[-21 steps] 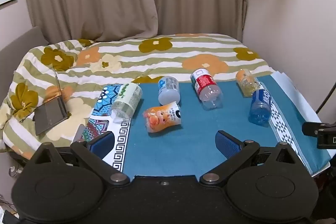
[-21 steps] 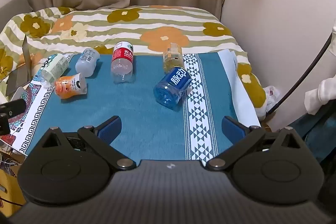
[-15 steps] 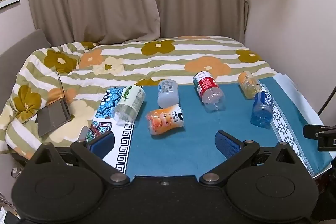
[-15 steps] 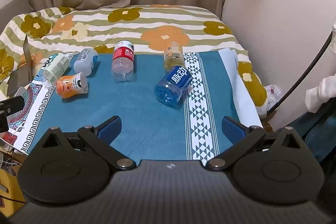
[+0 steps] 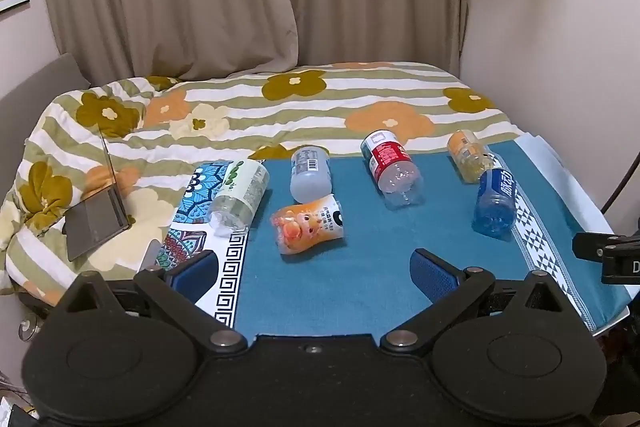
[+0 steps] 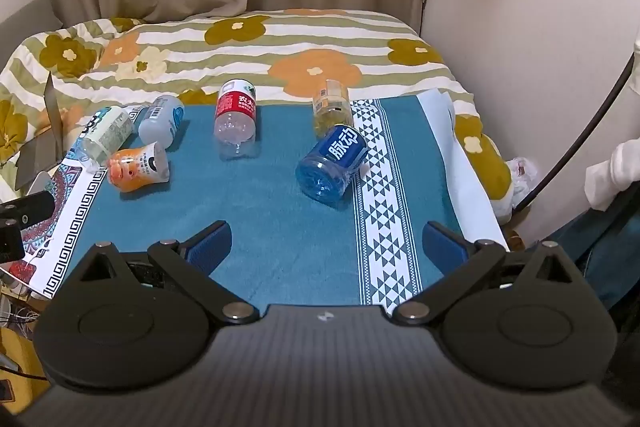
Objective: Flip cup upright
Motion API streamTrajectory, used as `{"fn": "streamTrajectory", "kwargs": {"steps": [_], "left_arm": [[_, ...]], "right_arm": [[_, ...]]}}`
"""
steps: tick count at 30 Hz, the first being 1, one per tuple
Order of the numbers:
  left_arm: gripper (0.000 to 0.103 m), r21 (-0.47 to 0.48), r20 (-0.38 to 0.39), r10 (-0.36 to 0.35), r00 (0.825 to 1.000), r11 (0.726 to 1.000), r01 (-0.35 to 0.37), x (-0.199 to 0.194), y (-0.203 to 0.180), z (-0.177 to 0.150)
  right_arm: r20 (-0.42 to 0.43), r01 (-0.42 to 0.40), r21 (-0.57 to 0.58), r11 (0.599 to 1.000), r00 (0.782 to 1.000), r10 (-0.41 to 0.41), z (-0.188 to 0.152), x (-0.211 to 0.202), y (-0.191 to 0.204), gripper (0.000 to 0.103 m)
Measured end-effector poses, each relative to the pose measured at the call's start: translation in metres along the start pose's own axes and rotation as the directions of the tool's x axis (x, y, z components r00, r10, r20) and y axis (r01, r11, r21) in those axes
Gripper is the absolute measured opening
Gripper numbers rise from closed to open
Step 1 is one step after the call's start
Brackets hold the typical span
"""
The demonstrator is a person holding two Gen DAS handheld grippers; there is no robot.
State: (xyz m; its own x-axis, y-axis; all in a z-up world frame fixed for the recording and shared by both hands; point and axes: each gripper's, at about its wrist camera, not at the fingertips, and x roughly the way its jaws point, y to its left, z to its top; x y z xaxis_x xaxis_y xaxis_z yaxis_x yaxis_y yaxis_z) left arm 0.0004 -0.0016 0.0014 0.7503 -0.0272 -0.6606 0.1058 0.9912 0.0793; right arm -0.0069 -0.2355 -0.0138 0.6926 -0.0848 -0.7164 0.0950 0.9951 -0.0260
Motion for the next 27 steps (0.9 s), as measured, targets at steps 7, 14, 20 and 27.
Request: {"fn": "streamTrajectory", "kwargs": {"steps": [7, 14, 20, 27], "left_arm": [[0.103, 0.012, 0.0, -0.004, 1.0, 1.0, 0.004, 0.004, -0.001, 0.003], [0.103, 0.014, 0.0, -0.001, 1.0, 1.0, 0.001, 0.006, 0.0, 0.006], [0.103, 0.02, -0.004, 0.001, 1.0, 1.0, -0.001, 0.009, 0.0, 0.008], [0.103, 0.022, -0.004, 0.002, 1.0, 1.0, -0.002, 0.011, 0.001, 0.01]], "right_arm": [[-0.007, 0.0, 0.007, 1.0, 1.0, 0.0, 0.002, 0.002, 0.002, 0.103], [-0.008, -0.002, 0.007, 1.0, 1.0, 0.002, 0.001, 0.003, 0.001, 0.103], [-0.014, -0.001, 0.012, 1.0, 1.0, 0.001, 0.002, 0.005, 0.002, 0.103], [-0.017, -0.003, 0.013, 1.0, 1.0, 0.003, 0.002, 0.007, 0.003, 0.103]]}}
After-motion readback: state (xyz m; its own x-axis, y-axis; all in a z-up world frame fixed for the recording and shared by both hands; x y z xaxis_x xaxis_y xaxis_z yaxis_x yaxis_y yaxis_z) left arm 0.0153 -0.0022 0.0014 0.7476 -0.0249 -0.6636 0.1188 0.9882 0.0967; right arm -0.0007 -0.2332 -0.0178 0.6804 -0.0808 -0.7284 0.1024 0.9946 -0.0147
